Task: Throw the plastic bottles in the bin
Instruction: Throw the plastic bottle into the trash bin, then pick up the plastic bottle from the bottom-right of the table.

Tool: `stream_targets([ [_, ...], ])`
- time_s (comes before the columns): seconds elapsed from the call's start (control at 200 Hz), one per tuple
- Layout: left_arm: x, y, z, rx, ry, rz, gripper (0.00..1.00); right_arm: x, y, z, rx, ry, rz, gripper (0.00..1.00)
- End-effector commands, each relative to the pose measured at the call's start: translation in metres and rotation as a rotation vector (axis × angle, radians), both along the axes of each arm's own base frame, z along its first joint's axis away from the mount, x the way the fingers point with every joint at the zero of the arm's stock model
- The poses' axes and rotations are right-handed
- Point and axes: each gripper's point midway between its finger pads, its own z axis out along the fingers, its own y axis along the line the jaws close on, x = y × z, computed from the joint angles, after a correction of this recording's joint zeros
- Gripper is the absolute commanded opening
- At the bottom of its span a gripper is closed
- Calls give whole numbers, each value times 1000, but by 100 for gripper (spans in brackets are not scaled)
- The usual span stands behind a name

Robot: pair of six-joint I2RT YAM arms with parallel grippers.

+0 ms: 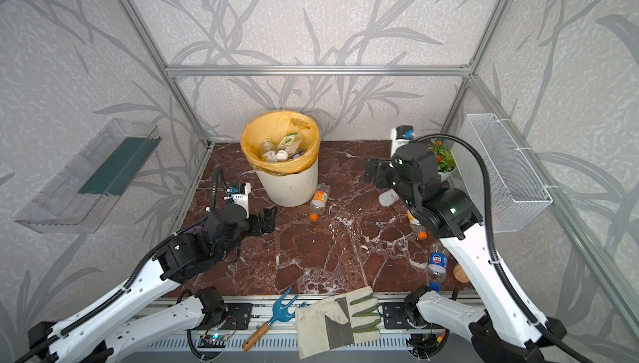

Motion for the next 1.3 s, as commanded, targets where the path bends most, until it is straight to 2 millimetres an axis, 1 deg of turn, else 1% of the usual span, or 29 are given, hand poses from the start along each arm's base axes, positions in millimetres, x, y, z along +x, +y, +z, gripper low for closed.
stream_targets([
  [0.0, 2, -9, 9, -17, -12, -28, 99, -34, -65, -50, -40, 113, -267, 99],
  [0.06, 3, -14, 7, -32, -10, -35, 99, -58, -93, -82, -50, 187, -362, 99],
  [0.105, 4, -17, 4, -40, -5, -38, 99, -73, -107, -108, -60, 251, -412, 99],
  [0.12, 4, -18, 4, -43, -4, -40, 99, -76, -110, -113, -63, 265, -421, 99],
  [0.125, 4, -18, 4, -44, -5, -41, 99, -79, -113, -119, -69, 282, -432, 99],
  [0.13, 4, -18, 4, -45, -5, -40, 99, -79, -113, -119, -69, 282, -432, 99],
  [0.15, 5, -20, 3, -45, -3, -44, 99, -84, -119, -130, -77, 313, -455, 99],
  [0.185, 5, -22, 0, -47, 1, -48, 99, -93, -126, -149, -84, 374, -483, 99],
  [0.25, 5, -25, -3, -42, 8, -59, 99, -104, -130, -180, -70, 480, -512, 99],
  [0.315, 5, -27, -4, -40, 10, -69, 99, -114, -135, -201, -57, 540, -569, 99],
  [0.44, 5, -29, -5, -30, 8, -82, 99, -108, -136, -201, -57, 536, -590, 99],
  [0.49, 5, -29, -7, -24, 10, -84, 99, -110, -139, -207, -46, 570, -631, 99],
  [0.555, 6, -31, -7, -24, 11, -92, 99, -114, -141, -222, -23, 621, -699, 99],
  [0.62, 6, -33, -9, -28, 14, -102, 99, -114, -141, -234, 7, 649, -744, 99],
  [0.71, 6, -38, -12, -34, 18, -120, 99, -116, -150, -244, -17, 669, -823, 99],
  [0.8, 5, -39, -16, -26, 30, -129, 99, -118, -154, -251, -41, 688, -854, 99],
  [0.94, 6, -38, -18, -22, 34, -117, 99, -129, -164, -269, -38, 720, -919, 99],
  [1.09, 6, -41, -19, -25, 35, -126, 99, -129, -163, -298, 87, 745, -888, 99],
  [1.165, 7, -40, -21, -15, 41, -125, 100, -129, -166, -303, 103, 748, -888, 99],
  [1.295, 6, -41, -23, -14, 51, -126, 99, -121, -165, -307, 116, 749, -850, 99],
])
